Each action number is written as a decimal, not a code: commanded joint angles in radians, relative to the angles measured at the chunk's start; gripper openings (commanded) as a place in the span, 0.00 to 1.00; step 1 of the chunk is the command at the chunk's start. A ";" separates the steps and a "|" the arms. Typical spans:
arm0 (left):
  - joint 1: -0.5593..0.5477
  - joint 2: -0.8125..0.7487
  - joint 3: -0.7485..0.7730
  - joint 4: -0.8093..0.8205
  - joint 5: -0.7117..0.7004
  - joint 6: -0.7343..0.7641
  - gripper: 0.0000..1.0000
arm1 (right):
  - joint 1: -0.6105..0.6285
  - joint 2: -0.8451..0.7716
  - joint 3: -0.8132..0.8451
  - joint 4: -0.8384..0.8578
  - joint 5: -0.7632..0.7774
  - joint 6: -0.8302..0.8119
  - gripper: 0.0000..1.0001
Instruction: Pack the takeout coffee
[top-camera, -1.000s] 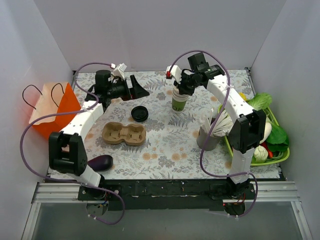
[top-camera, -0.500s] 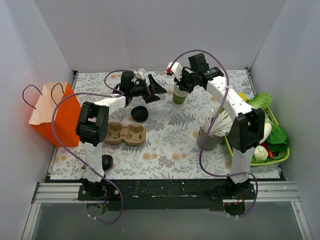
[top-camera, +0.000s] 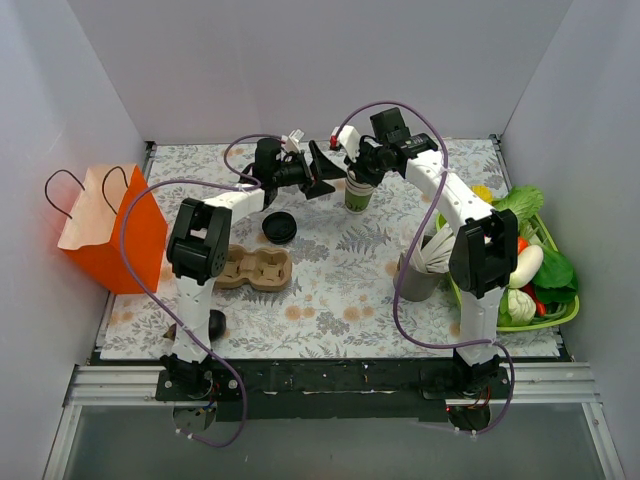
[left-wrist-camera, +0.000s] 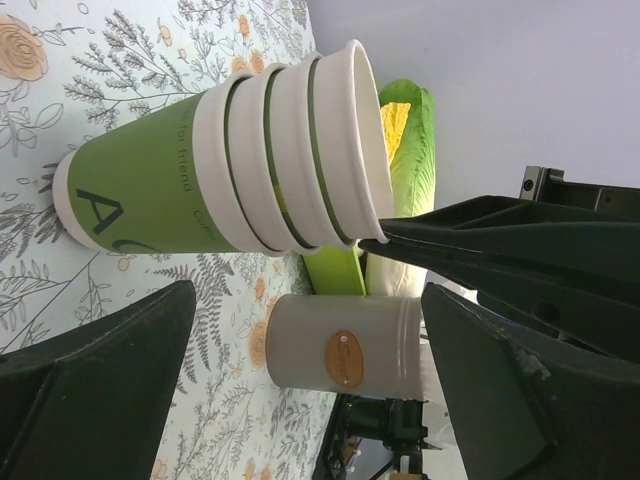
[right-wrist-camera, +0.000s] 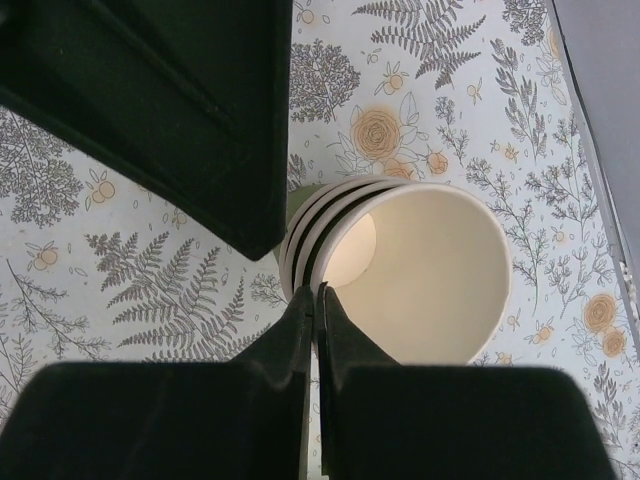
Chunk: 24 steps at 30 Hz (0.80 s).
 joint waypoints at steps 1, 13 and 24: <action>-0.018 0.012 0.041 0.009 0.001 -0.007 0.98 | 0.003 -0.008 0.046 0.023 -0.003 0.025 0.01; -0.026 0.052 0.088 -0.057 -0.054 0.044 0.98 | 0.008 -0.021 0.046 0.026 0.013 0.038 0.01; -0.029 0.104 0.139 -0.077 -0.074 0.081 0.98 | 0.023 -0.061 0.068 0.009 0.040 0.015 0.01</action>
